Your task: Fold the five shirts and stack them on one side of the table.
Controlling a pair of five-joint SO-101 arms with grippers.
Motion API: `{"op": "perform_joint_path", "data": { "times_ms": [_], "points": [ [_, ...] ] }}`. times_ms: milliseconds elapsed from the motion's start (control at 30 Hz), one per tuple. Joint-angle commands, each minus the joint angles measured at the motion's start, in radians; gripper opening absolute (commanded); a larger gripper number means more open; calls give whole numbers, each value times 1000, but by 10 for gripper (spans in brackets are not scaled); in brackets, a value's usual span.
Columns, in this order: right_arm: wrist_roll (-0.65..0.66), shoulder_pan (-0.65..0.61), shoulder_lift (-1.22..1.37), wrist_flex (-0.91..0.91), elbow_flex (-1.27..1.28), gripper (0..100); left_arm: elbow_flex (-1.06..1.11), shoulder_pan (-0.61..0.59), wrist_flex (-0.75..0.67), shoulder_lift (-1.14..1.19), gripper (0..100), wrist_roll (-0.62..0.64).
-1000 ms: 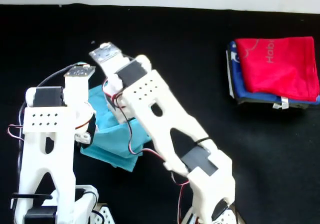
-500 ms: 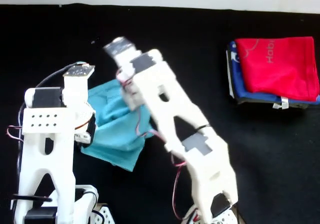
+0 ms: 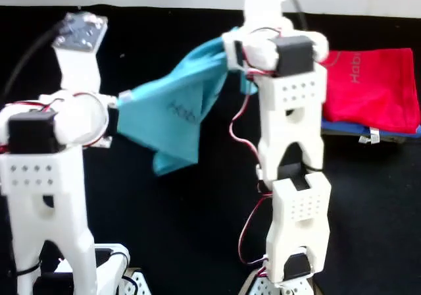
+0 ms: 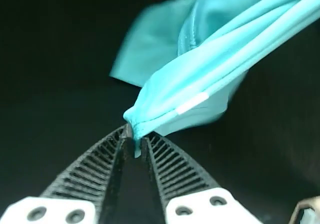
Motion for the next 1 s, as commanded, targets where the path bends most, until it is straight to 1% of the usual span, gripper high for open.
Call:
{"op": "perform_joint_path", "data": {
  "times_ms": [0, 100, 200, 333, 367, 467, 533, 633, 700, 833, 967],
  "points": [
    [9, 38, -10, 15, -177, 6, -220, -1, -3, -24, 8, 6],
    [9, 31, -10, 15, -229, 6, -337, -2, 11, -24, 8, 6],
    [9, 38, -7, 15, -183, 7, -372, -2, 51, -16, 8, 6],
    [14, 38, -8, 16, -7, 17, -236, -4, 61, -16, 8, 5],
    [14, 36, -8, 16, 47, 39, -182, -5, 58, -16, 8, -5],
    [14, 36, -12, 16, 202, 157, 8, -5, 49, -16, 8, -89],
    [15, 41, -19, 16, 252, 215, 147, -8, 8, -18, 8, -152],
    [15, 53, -97, 16, 275, 219, 332, -59, -84, -24, 8, -219],
    [26, 64, -170, 16, 334, 219, 432, -127, -161, -24, 8, -241],
    [126, 64, -268, 15, 633, 219, 578, -275, -305, -16, 8, -288],
    [160, 59, -291, 8, 938, 219, 691, -369, -411, -16, 8, -334]
  ]
}}
